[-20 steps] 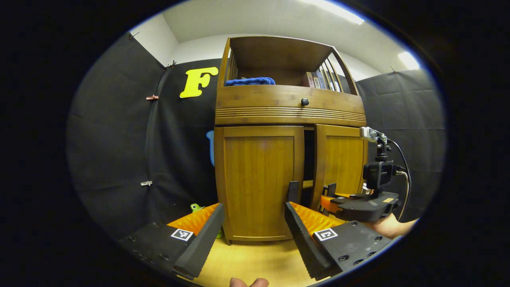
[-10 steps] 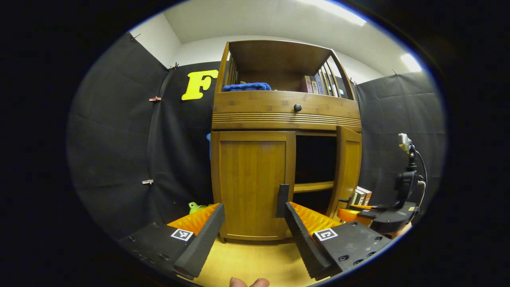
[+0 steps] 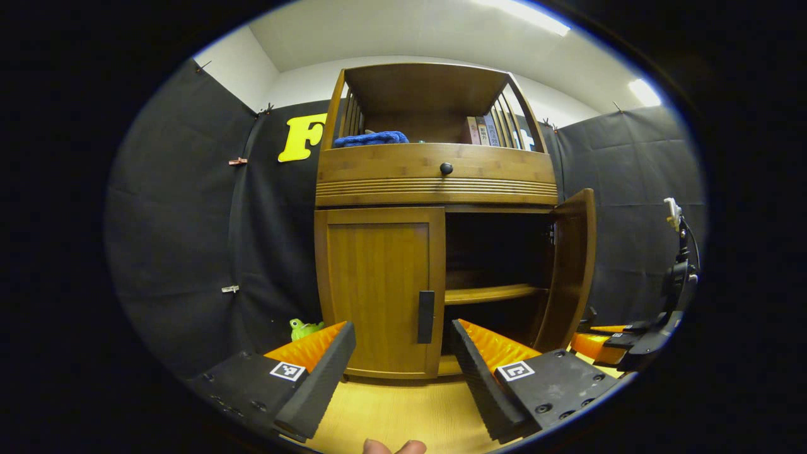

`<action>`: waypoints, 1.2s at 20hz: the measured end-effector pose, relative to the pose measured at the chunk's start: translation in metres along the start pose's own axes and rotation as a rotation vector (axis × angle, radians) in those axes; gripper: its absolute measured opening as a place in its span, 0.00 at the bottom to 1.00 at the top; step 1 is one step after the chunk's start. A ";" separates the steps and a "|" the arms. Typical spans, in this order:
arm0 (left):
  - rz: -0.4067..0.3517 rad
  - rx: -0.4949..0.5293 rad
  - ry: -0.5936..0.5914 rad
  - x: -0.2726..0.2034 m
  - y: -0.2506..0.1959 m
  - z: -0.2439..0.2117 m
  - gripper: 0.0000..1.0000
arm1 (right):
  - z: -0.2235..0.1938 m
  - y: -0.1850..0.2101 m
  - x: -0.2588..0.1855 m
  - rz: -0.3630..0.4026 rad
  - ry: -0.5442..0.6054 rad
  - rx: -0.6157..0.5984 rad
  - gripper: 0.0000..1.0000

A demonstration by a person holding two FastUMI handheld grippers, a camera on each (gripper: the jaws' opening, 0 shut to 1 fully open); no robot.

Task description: Open the right door of the double-door shoe cabinet with the right hand, and open the left door with the left hand.

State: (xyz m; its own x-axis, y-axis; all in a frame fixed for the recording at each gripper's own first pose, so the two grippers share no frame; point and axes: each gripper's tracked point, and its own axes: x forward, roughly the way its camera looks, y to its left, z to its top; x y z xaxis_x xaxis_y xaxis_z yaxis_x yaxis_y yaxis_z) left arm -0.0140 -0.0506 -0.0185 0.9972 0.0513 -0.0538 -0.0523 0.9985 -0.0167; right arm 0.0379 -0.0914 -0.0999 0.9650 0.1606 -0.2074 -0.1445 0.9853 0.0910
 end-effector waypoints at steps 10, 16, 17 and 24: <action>-0.016 0.018 -0.005 0.001 -0.035 0.005 0.92 | 0.013 -0.057 -0.021 -0.019 -0.013 0.005 0.24; -0.019 0.039 0.003 0.014 -0.049 0.005 0.92 | 0.016 -0.095 -0.026 -0.031 -0.018 0.001 0.20; -0.022 0.046 0.003 0.015 -0.052 0.003 0.92 | 0.017 -0.101 -0.027 -0.037 -0.020 0.001 0.19; -0.041 0.052 0.007 0.031 -0.065 0.000 0.94 | 0.023 -0.146 -0.032 -0.142 -0.040 0.001 0.17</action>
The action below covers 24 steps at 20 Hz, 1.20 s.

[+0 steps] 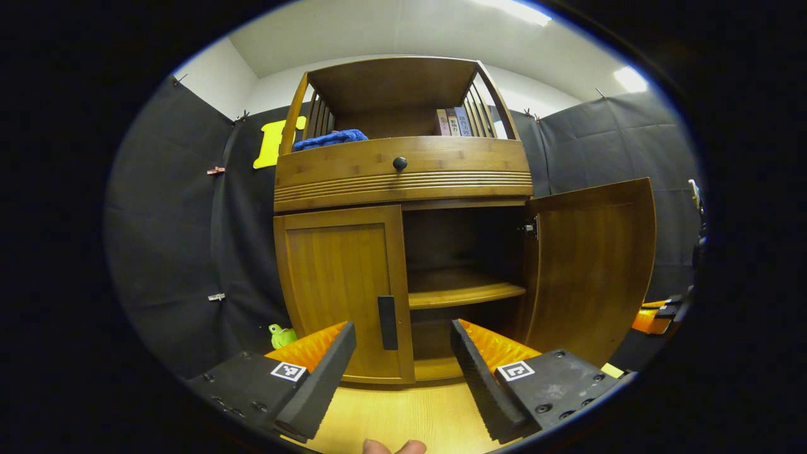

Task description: Open the right door of the double-door shoe cabinet with the right hand, and open the left door with the left hand.

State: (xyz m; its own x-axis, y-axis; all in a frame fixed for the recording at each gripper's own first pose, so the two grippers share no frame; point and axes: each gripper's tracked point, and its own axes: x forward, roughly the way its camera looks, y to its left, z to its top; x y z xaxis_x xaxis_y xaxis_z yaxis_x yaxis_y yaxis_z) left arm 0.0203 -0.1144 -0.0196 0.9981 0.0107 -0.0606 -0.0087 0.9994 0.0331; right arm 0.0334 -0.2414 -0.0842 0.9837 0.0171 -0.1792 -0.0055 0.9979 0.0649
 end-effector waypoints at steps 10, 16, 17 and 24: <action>-0.043 0.011 -0.008 0.019 -0.008 0.002 0.94 | 0.016 -0.004 -0.014 -0.044 -0.015 -0.025 0.23; -0.054 0.014 -0.009 0.035 0.000 -0.002 0.94 | 0.042 -0.001 -0.063 -0.124 -0.096 -0.087 0.79; -0.053 0.013 -0.009 0.040 0.002 -0.003 0.92 | 0.050 0.003 -0.069 -0.134 -0.122 -0.104 0.92; -0.047 0.002 -0.002 0.075 0.019 -0.025 0.92 | 0.035 0.090 -0.076 -0.028 -0.084 -0.128 0.96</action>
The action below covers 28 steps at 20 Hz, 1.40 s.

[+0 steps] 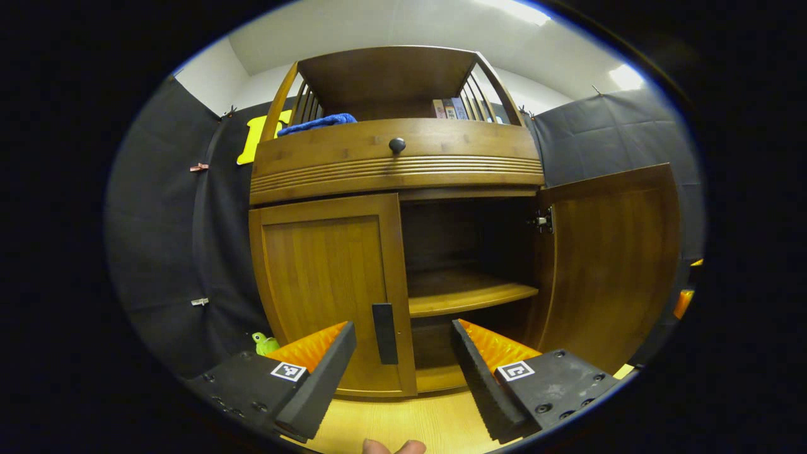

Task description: Open the right door of the double-door shoe cabinet with the right hand, and open the left door with the left hand.

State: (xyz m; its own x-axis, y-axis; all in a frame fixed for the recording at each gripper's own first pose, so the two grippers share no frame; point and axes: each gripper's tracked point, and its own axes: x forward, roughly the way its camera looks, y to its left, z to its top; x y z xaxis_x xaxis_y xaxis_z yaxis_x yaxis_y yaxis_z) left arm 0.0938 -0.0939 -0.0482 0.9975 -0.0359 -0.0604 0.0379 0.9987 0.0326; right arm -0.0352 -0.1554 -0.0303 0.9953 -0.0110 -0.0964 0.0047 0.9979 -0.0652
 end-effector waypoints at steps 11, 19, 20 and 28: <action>0.015 -0.001 0.036 0.093 0.024 -0.053 0.80 | 0.006 0.037 0.039 -0.063 0.015 0.099 0.98; 0.048 -0.094 0.098 0.142 0.030 -0.074 0.52 | 0.003 0.031 0.041 -0.098 0.018 0.071 0.98; 0.048 -0.088 0.104 0.145 0.028 -0.073 0.45 | 0.003 0.029 0.040 -0.101 0.018 0.070 0.98; 0.094 -0.050 0.140 0.132 0.031 -0.075 0.34 | 0.002 0.010 0.038 -0.117 0.019 0.110 0.98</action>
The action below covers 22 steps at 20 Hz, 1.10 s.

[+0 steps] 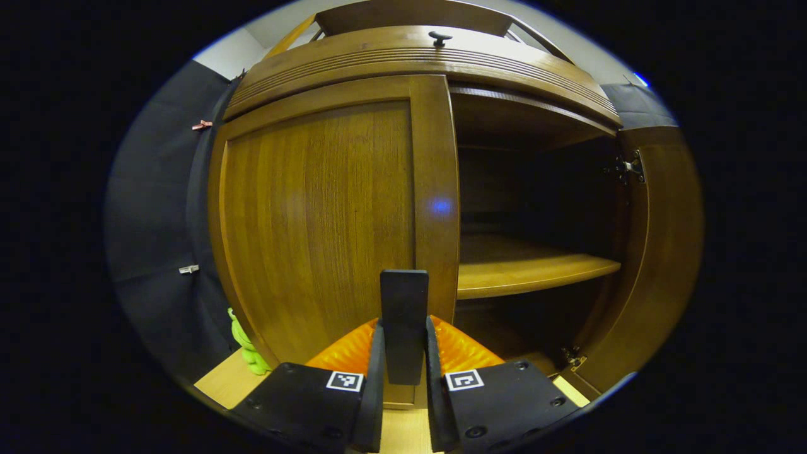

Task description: Open the right door of the double-door shoe cabinet with the right hand, and open the left door with the left hand.

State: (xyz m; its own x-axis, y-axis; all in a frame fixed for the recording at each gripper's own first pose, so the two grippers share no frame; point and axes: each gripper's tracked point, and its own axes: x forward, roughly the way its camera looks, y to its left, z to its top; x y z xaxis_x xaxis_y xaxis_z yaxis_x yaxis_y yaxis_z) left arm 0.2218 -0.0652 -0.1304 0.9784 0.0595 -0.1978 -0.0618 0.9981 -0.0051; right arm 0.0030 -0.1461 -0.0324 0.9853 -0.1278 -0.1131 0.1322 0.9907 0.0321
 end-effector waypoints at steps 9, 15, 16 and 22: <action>0.021 0.003 -0.004 -0.077 0.027 -0.016 0.33 | 0.004 -0.005 -0.012 0.038 -0.017 0.025 0.98; 0.037 0.006 0.017 -0.120 0.056 -0.025 0.29 | 0.004 0.018 -0.012 0.098 -0.018 0.021 0.98; 0.040 0.012 0.020 -0.127 0.062 -0.027 0.27 | 0.004 0.022 -0.013 0.104 -0.020 0.016 0.98; -0.005 0.038 0.041 -0.158 0.080 -0.040 0.20 | 0.005 0.045 -0.019 0.134 -0.029 0.016 0.98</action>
State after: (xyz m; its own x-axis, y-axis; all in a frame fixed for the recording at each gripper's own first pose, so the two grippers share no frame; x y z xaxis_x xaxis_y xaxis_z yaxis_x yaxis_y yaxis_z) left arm 0.0544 0.0048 -0.1390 0.9698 0.0546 -0.2379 -0.0487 0.9983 0.0307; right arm -0.0090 -0.0995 -0.0235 0.9969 0.0045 -0.0783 0.0002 0.9982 0.0605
